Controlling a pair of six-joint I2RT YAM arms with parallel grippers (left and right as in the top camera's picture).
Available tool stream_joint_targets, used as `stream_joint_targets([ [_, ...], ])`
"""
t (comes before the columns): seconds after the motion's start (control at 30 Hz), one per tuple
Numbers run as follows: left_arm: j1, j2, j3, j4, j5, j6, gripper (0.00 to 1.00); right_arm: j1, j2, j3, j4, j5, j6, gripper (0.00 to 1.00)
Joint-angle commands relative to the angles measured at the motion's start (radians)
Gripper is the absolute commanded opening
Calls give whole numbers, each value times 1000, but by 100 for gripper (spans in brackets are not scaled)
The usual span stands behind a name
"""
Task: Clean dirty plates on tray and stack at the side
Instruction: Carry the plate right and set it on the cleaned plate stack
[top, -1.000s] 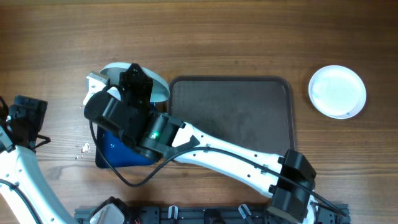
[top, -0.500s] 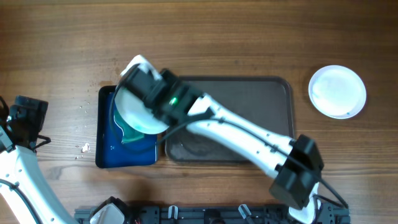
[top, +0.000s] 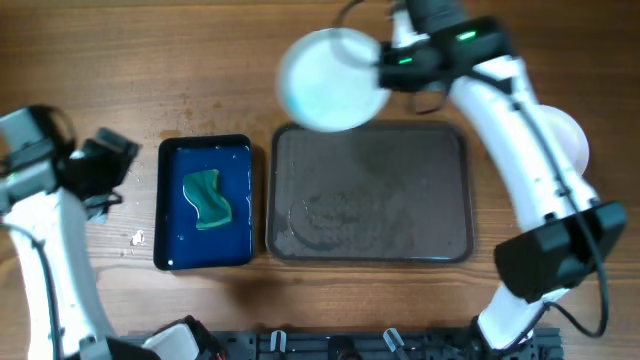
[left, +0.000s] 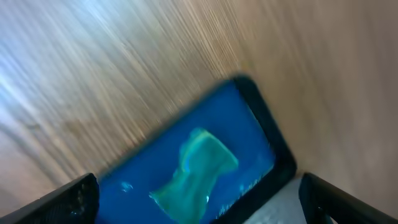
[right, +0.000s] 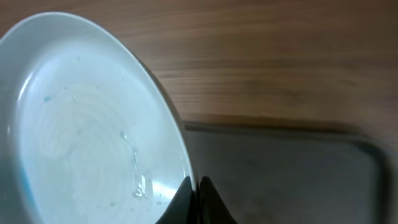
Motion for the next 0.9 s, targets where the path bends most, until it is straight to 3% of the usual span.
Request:
stream_joint_targets([
  [0.0,-124,76,12,15,18,23,100,-178,-28,18,-55,-35,10,5],
  [0.23,-278,155,12,57,14,23,100,-529,-28,-78,-97,-29,-1,5],
  [0.47,-316,158,12,74,0,23,100,-779,-28,-291,-30,-29,6,4],
  [0.73,-316,158,12,70,0,23,100,-909,-27,-531,140,0,57,4],
  [0.87,-316,158,12,62,0,23,100,-927,-23,-546,182,28,94,4],
])
